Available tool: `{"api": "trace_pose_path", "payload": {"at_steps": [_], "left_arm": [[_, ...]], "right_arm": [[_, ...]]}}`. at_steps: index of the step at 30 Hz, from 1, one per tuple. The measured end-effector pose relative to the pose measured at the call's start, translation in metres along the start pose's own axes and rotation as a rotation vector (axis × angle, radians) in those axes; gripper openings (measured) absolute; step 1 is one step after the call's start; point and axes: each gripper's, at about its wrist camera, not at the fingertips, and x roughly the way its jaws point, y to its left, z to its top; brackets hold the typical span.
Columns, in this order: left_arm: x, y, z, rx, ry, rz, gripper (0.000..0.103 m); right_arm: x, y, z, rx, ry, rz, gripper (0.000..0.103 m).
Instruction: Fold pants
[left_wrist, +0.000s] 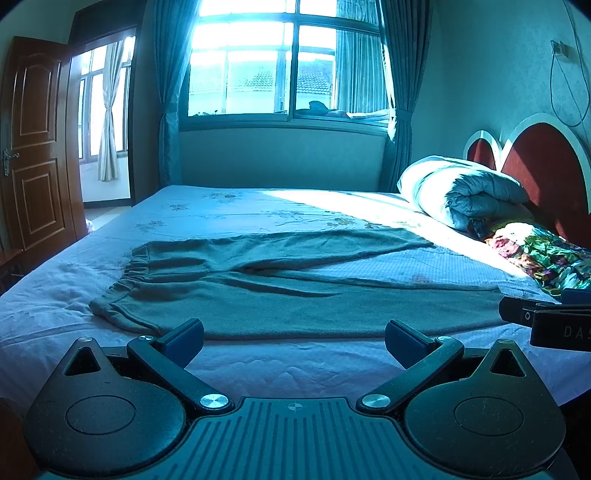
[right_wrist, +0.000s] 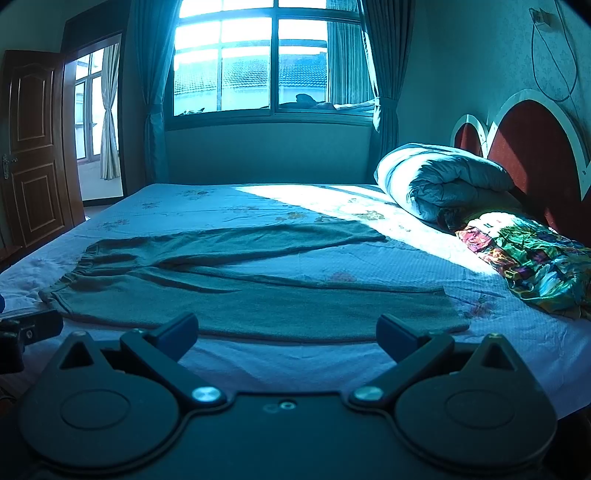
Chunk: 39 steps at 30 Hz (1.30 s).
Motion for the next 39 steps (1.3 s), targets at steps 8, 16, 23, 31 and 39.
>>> {"api": "trace_pose_path", "payload": {"at_steps": [8, 16, 23, 31, 39], "left_arm": [[0.0011, 0.0003, 0.0002, -0.001, 0.005, 0.001, 0.103], [0.0015, -0.0007, -0.0004, 0.004, 0.009, 0.001, 0.103], [0.0021, -0.0003, 0.0008, 0.002, 0.01, 0.002, 0.103], [0.0022, -0.0004, 0.0006, 0.002, 0.011, 0.001, 0.103], [0.0035, -0.0001, 0.0002, 0.004, 0.012, 0.002, 0.103]], "right_arm": [[0.0, -0.0013, 0.0005, 0.003, 0.001, 0.0, 0.097], [0.0001, -0.002, 0.0004, 0.008, 0.001, -0.003, 0.097], [0.0012, -0.0023, -0.0001, 0.008, 0.003, -0.002, 0.097], [0.0013, -0.0028, 0.0, 0.009, 0.003, -0.001, 0.097], [0.0011, -0.0025, -0.0004, 0.007, 0.002, -0.002, 0.097]]}}
